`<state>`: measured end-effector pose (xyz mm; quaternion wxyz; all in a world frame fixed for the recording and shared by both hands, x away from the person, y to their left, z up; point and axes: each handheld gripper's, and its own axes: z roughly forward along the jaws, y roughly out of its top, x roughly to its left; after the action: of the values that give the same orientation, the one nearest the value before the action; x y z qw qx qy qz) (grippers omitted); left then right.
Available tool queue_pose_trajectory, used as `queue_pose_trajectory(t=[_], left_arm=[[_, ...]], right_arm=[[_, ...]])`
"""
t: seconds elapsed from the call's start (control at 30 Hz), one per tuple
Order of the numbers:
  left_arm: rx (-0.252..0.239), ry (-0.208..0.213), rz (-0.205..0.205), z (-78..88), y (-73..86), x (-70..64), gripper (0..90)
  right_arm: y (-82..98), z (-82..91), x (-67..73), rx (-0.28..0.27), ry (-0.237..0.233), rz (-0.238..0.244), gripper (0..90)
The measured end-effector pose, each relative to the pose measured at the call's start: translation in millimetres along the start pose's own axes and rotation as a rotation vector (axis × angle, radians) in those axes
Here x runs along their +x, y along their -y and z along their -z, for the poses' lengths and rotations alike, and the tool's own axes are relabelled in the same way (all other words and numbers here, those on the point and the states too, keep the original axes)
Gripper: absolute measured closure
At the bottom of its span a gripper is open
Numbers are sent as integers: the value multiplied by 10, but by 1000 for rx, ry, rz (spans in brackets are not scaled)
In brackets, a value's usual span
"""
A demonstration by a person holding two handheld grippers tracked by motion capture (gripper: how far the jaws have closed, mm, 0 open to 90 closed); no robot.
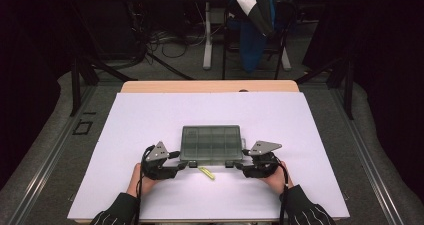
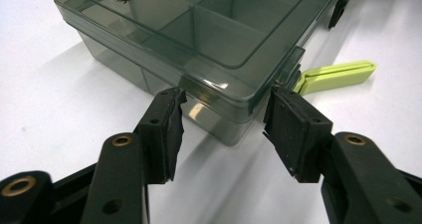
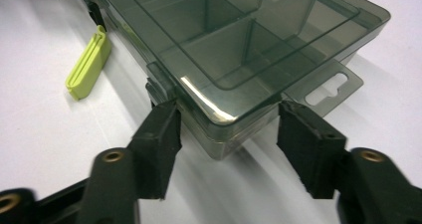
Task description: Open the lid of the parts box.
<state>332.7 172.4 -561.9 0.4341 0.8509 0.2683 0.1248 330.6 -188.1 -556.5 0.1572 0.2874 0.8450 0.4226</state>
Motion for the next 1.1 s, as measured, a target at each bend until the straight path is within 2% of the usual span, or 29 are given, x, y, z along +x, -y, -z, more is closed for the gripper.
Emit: queue_pose_trajectory(t=[0.07, 0.13, 0.17, 0.53, 0.7, 0.73, 0.77, 0.87, 0.93, 1.1], left_arm=[[4, -11, -3, -10, -1, -9, 397], [1, -5, -6, -14, 2, -16, 421], [0, -15, -15, -11, 1, -17, 430], [-16, 15, 34, 5, 12, 10, 477], [-2, 10, 15, 9, -3, 11, 481], [4, 6, 8, 6, -6, 6, 473], [16, -2, -2, 0, -10, -4, 423], [12, -15, -6, -15, -11, -20, 403], [7, -21, -18, -12, -9, -25, 443], [1, -18, -9, -8, -3, -26, 450]], right_arm=[[-3, -3, 7, 7, 11, 1, 362], [0, 1, -5, 1, 7, -5, 380], [0, 0, -3, -6, 3, -1, 395], [3, 8, 3, -12, 10, -6, 422], [10, 1, -3, -14, 5, -9, 426], [8, 5, -4, -13, 4, -8, 424], [2, 14, 0, -10, 5, -5, 413], [-4, 24, 3, -20, 7, -4, 412], [-5, 24, 8, -19, 9, -1, 414], [-5, 24, 11, -20, 14, 1, 422]])
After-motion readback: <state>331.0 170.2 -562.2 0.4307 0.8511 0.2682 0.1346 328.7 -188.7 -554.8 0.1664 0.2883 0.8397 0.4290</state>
